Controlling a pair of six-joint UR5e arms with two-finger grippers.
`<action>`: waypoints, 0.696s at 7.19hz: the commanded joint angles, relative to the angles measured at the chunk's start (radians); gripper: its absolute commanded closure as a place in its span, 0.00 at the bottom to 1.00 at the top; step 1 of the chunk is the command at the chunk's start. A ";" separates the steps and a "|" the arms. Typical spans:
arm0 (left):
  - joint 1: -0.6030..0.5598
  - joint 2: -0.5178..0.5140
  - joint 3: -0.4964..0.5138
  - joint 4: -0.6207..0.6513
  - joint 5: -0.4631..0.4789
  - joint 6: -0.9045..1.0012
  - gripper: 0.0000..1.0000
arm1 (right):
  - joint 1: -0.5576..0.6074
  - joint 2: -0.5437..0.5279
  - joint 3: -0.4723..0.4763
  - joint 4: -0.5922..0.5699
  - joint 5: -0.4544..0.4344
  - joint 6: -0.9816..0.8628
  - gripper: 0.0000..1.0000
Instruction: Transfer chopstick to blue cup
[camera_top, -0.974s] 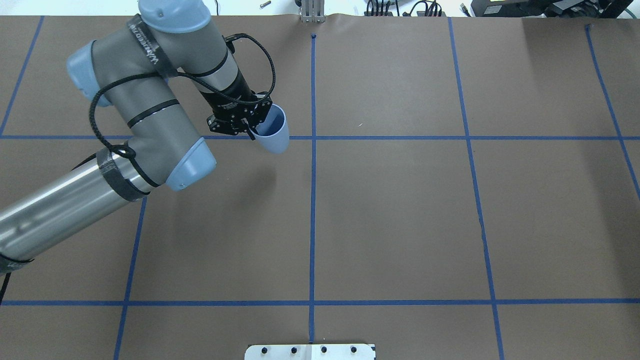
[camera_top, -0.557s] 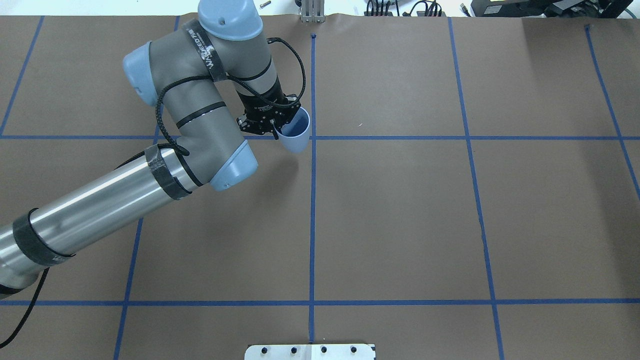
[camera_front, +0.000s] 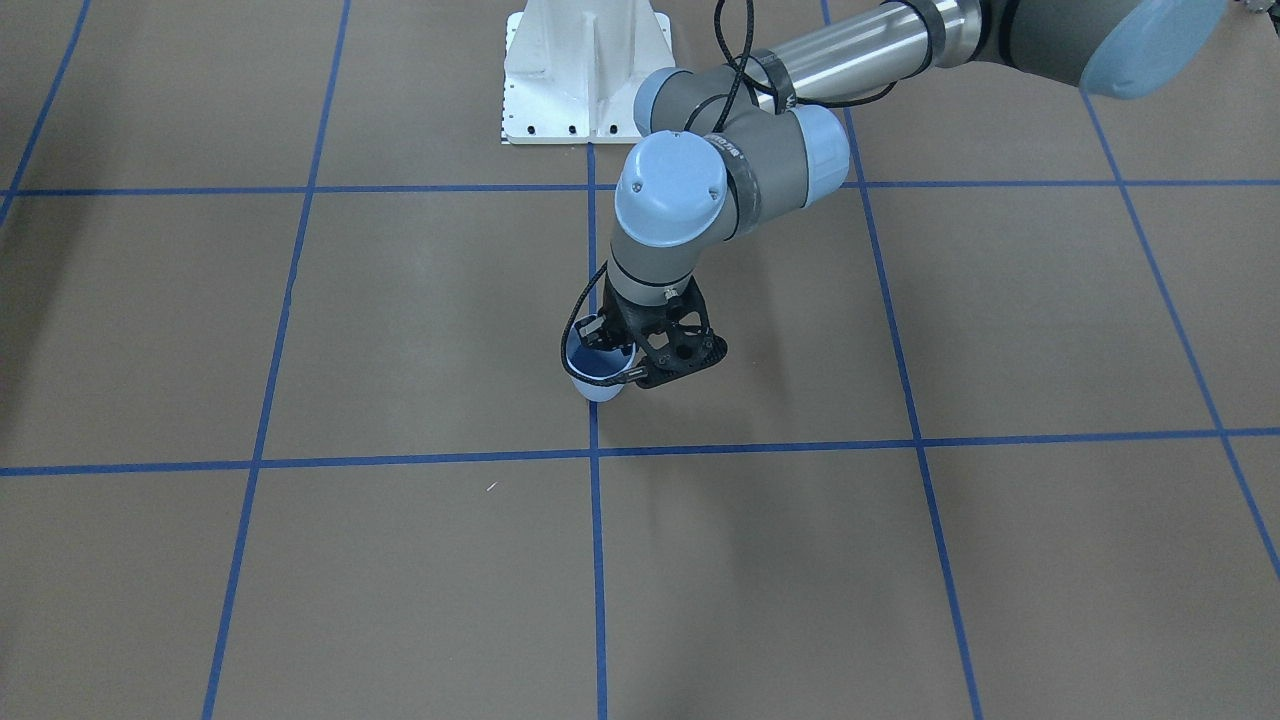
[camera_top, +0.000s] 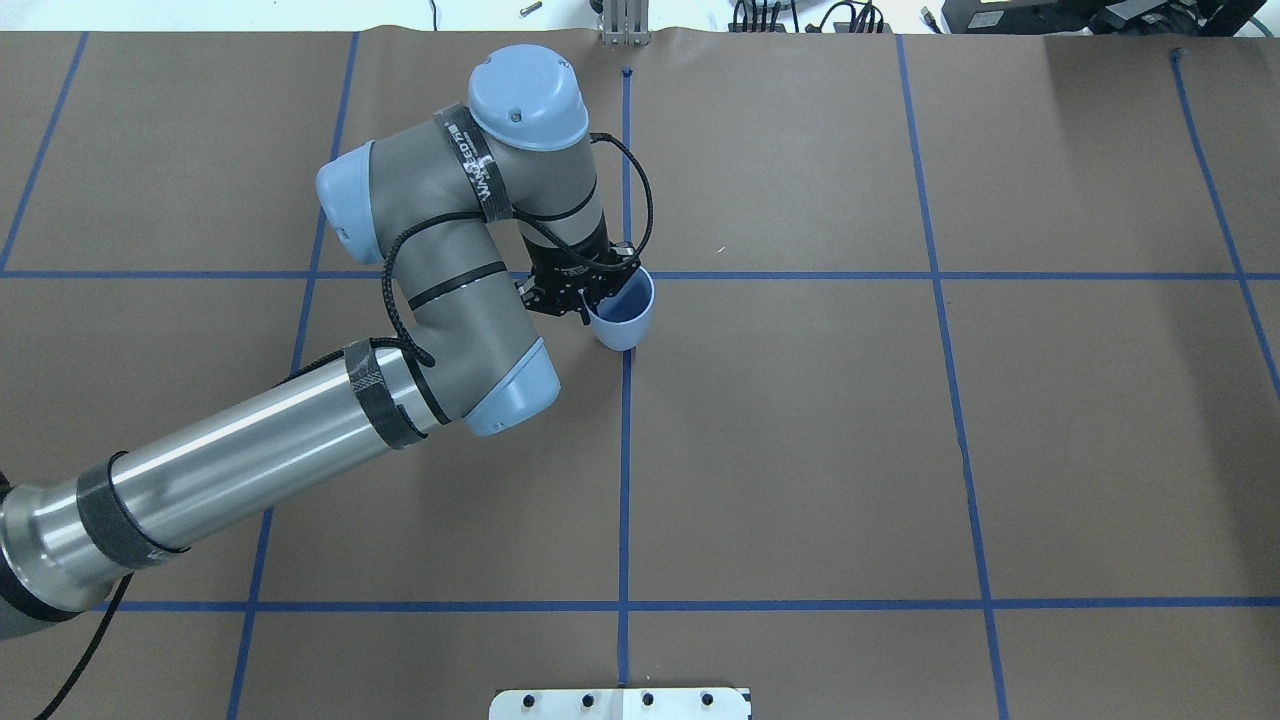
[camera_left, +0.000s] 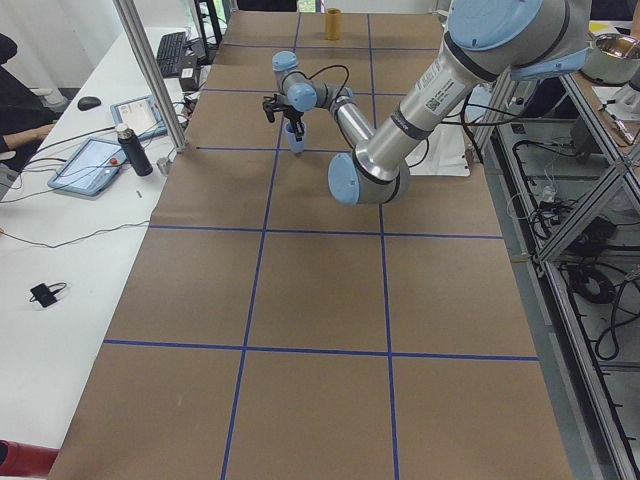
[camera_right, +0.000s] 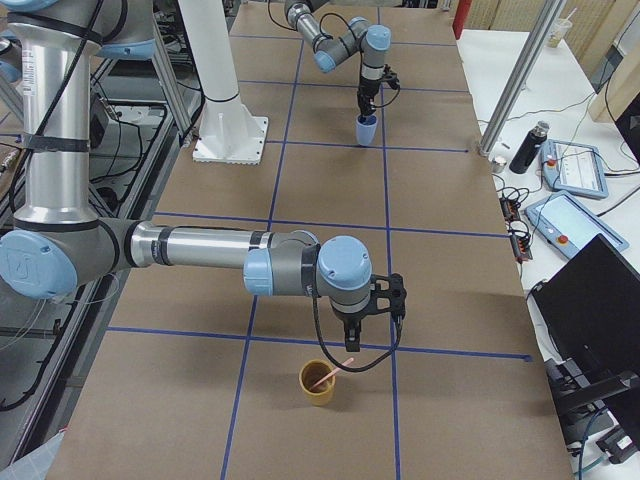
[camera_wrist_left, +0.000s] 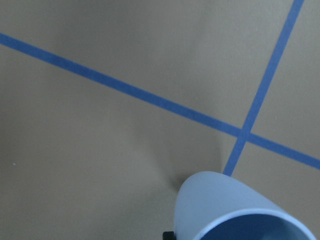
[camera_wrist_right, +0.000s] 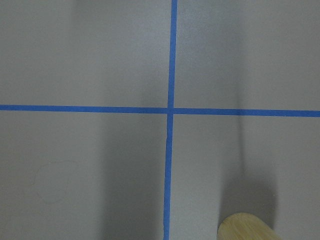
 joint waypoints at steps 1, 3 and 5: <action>0.015 -0.003 0.002 -0.002 0.003 0.000 0.70 | 0.000 0.000 0.000 0.000 0.000 0.000 0.00; 0.016 -0.004 -0.001 -0.011 0.032 -0.043 0.35 | 0.000 0.000 0.000 0.000 0.003 0.000 0.00; -0.002 0.003 -0.085 0.004 0.029 -0.031 0.01 | 0.000 0.005 0.000 -0.002 0.005 0.000 0.00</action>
